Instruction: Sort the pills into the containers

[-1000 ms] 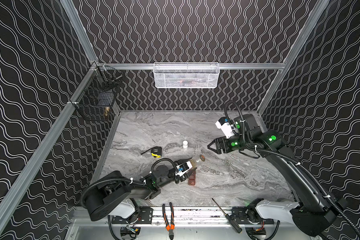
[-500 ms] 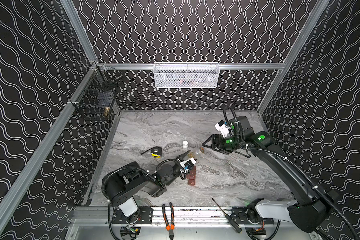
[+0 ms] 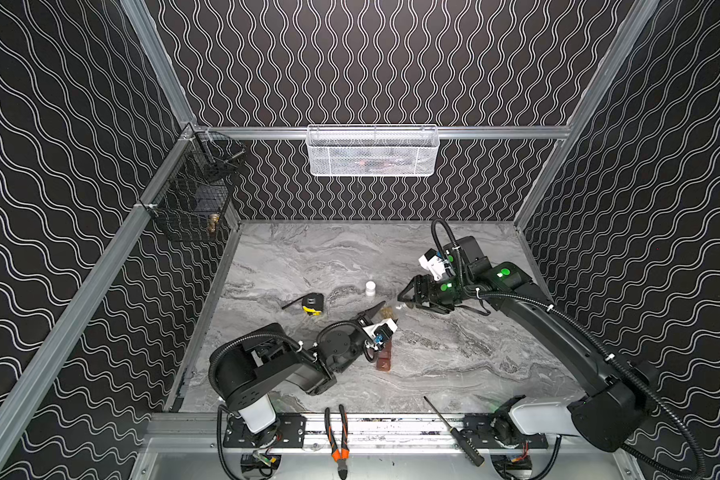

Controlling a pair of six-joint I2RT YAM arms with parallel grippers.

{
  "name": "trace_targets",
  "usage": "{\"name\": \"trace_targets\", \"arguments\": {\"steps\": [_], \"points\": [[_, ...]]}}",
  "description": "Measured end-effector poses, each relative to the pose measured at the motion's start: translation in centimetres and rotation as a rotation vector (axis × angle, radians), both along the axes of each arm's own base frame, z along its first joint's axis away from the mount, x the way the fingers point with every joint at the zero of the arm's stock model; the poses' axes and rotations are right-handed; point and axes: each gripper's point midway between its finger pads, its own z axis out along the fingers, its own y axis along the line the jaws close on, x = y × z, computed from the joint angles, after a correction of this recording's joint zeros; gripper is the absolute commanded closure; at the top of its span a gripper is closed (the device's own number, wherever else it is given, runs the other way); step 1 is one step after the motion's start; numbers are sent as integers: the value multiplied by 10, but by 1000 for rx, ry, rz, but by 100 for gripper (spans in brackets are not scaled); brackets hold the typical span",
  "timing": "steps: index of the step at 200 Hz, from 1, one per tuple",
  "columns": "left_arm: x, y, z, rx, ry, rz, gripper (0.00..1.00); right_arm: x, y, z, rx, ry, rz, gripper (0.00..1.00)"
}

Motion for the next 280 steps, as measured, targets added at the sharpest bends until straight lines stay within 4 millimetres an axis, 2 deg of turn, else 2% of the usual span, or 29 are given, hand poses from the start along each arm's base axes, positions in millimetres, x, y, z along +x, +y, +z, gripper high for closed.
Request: {"name": "trace_targets", "arguments": {"steps": [41, 119, 162, 190, 221, 246, 280], "points": [[-2, -1, 0, 0, -1, -4, 100, 3, 1, -5, -10, 0, -5, 38], [-3, -2, 0, -2, 2, -7, 100, 4, 1, -13, -28, 9, -7, 62], [-7, -2, 2, -7, 7, -25, 100, 1, 0, -13, -36, -12, 24, 66], [-16, -2, 11, -42, 37, -85, 100, -7, 0, -3, -45, -68, 101, 67], [-33, -7, 21, -58, 104, -182, 100, -24, -2, 7, -84, -184, 259, 68], [-49, -12, 25, -52, 158, -277, 100, -43, -6, 12, -125, -312, 403, 65], [-62, -10, 18, -39, 231, -331, 100, -55, -4, 6, -220, -439, 570, 59]]}}
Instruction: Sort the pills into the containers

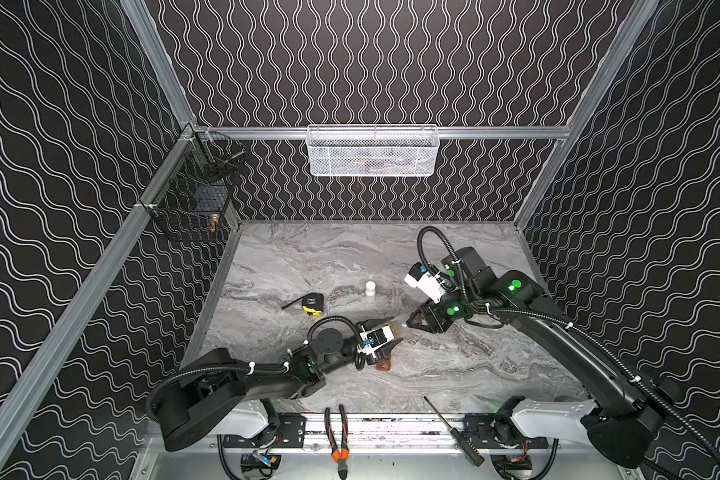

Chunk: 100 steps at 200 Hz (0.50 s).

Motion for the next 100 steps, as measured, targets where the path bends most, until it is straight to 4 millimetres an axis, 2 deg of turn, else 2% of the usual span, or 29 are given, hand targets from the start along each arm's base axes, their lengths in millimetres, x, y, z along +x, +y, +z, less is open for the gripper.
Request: {"name": "trace_targets", "arguments": {"steps": [51, 100], "points": [[-2, 4, -7, 24, 28, 1, 100, -2, 5, -6, -88, -58, 109, 56], [-7, -3, -9, 5, 31, -42, 100, 1, 3, -2, -93, -111, 115, 46]]}}
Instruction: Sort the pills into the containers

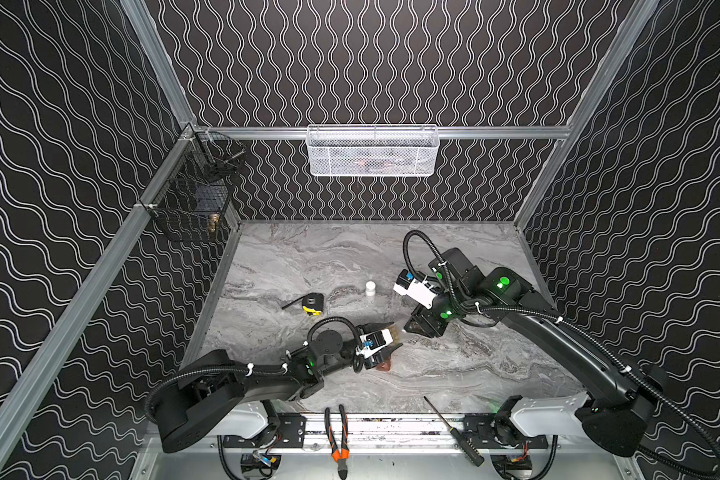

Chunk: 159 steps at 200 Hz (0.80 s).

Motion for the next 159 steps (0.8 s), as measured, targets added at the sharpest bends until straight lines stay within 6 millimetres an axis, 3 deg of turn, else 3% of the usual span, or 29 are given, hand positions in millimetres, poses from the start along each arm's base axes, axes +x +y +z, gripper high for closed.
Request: {"name": "trace_targets", "arguments": {"steps": [57, 88, 132, 159], "points": [[-3, -7, 1, -13, -7, -34, 100, 3, -2, -1, -10, -23, -4, 31], [-1, -8, -3, -11, -6, -31, 100, 9, -5, 19, 24, -76, -49, 20], [23, -1, -16, 12, -61, 103, 100, 48, -24, 73, 173, -109, -347, 21], [42, 6, -19, 24, -138, 219, 100, 76, -49, 79, 261, 21, -635, 25]]}}
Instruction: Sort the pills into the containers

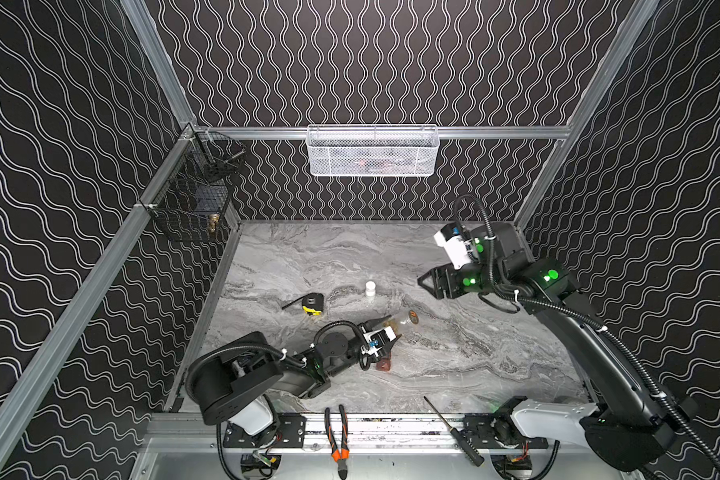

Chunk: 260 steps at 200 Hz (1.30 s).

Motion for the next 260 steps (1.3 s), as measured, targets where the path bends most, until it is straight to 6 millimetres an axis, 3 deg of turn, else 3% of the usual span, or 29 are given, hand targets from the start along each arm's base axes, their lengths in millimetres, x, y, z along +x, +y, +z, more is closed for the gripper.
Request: {"name": "trace_targets", "arguments": {"steps": [26, 49, 75, 132, 260], "points": [[17, 2, 2, 25, -75, 89, 100, 6, 1, -27, 115, 235, -118, 25], [26, 3, 7, 42, -135, 137, 100, -10, 11, -55, 191, 446, -142, 25], [30, 4, 9, 67, -179, 166, 100, -23, 17, -69, 237, 575, -167, 26], [29, 4, 11, 92, -215, 177, 100, -26, 27, -76, 291, 655, -175, 30], [24, -2, 9, 95, -218, 169, 100, -32, 39, -99, 287, 709, -167, 58]]}}
